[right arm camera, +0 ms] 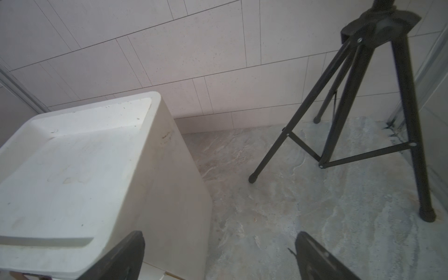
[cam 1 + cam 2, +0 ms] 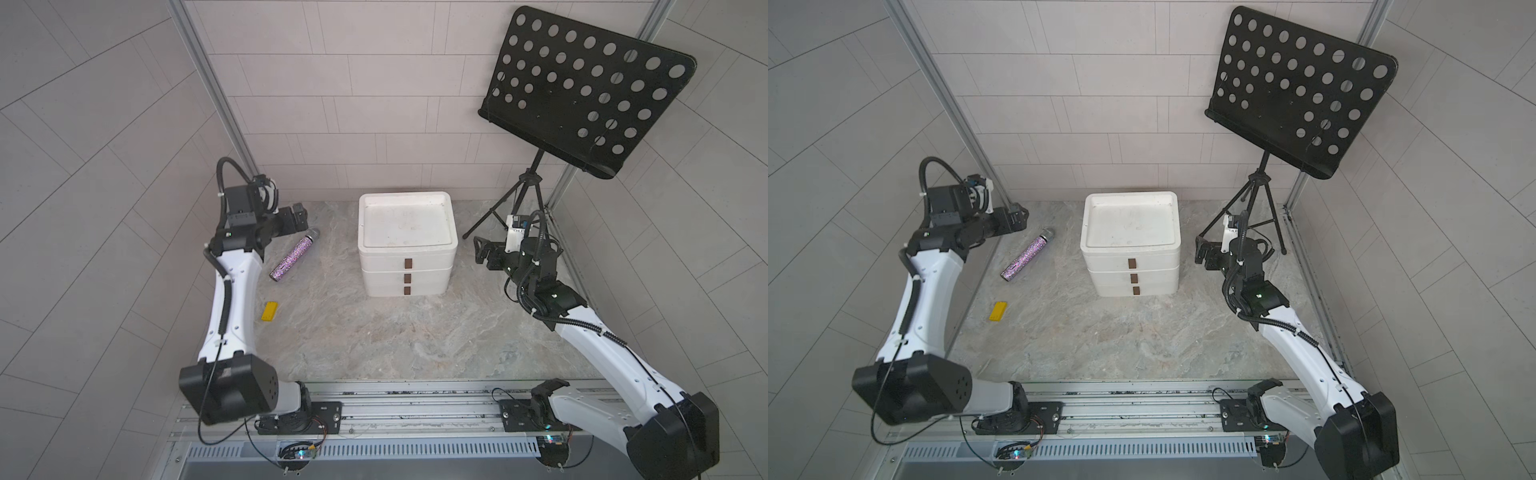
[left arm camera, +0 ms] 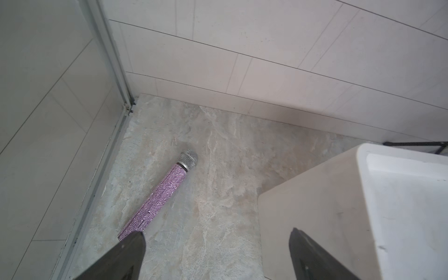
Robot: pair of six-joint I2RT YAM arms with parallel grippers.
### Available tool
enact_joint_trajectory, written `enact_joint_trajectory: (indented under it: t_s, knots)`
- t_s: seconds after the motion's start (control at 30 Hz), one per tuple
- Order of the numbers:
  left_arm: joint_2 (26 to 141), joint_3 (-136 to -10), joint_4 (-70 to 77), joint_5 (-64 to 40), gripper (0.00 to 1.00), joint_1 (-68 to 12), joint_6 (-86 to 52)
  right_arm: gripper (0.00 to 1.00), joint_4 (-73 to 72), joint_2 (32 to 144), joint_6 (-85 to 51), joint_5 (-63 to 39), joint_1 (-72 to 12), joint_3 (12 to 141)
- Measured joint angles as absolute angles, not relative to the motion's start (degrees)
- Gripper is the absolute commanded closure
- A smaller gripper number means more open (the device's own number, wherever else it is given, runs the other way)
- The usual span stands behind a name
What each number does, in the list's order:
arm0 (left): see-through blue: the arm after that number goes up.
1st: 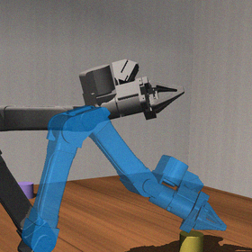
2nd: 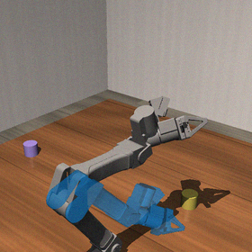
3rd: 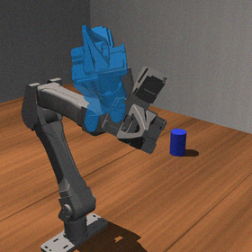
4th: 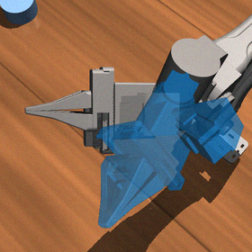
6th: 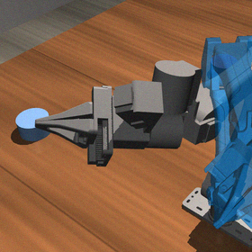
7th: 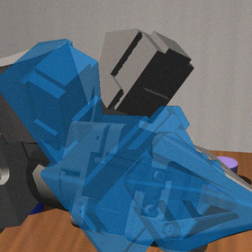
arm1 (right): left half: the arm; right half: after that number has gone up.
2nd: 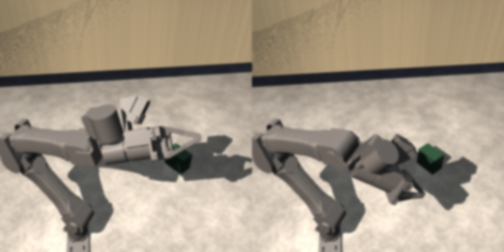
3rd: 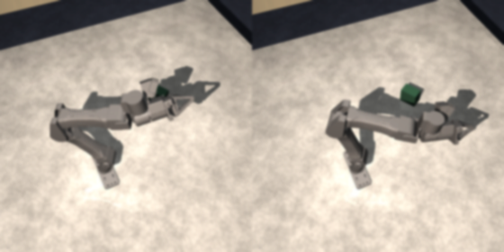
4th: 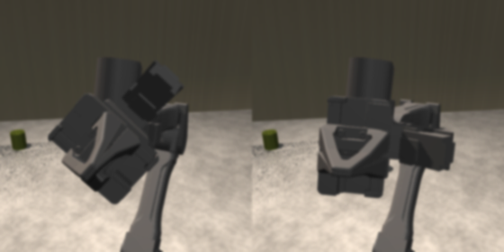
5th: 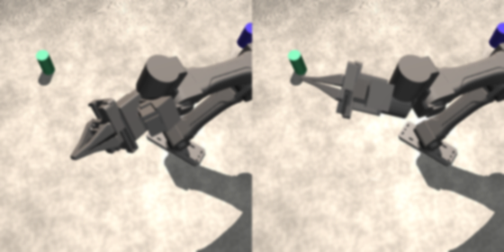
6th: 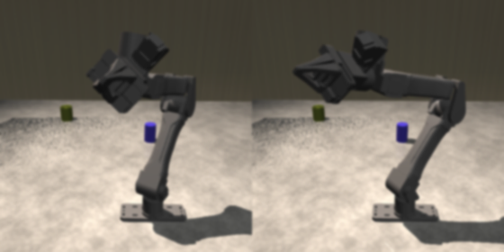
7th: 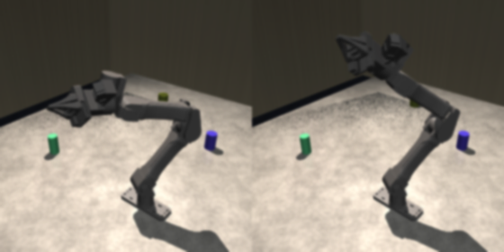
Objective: Place the umbrella in the drawer by color
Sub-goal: Reset both arms
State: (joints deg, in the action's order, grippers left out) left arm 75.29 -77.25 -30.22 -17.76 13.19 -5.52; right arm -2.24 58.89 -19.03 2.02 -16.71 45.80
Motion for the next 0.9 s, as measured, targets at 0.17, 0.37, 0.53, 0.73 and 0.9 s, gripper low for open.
enact_joint_trajectory:
  t_s: [0.17, 0.37, 0.53, 0.73, 0.9]
  knots:
    - [60.88, -49.71, -14.26, -14.81, 0.0, 14.55, -5.15, 0.0, -7.62, 49.58, -15.2, 9.1, -15.92, 34.46]
    - [60.34, -35.88, -0.78, -11.97, 0.0, 14.5, -8.36, 0.0, -13.47, 43.92, -12.51, 15.14, -13.23, 22.55]
    - [66.85, -26.79, 13.5, -9.61, 0.0, 14.26, -9.87, 0.0, -19.44, 41.12, -9.54, 18.13, -11.64, 14.04]
    - [76.93, -24.27, 26.09, -6.76, 0.0, 12.03, -9.85, 0.01, -26.59, 42.11, -8.1, 18.87, -7.07, 8.47]
    - [79.64, -23.83, 33.12, -2.17, 0.0, 7.44, -9.1, 0.0, -35.68, 49.91, -7.79, 18.33, -4.56, 5.15]
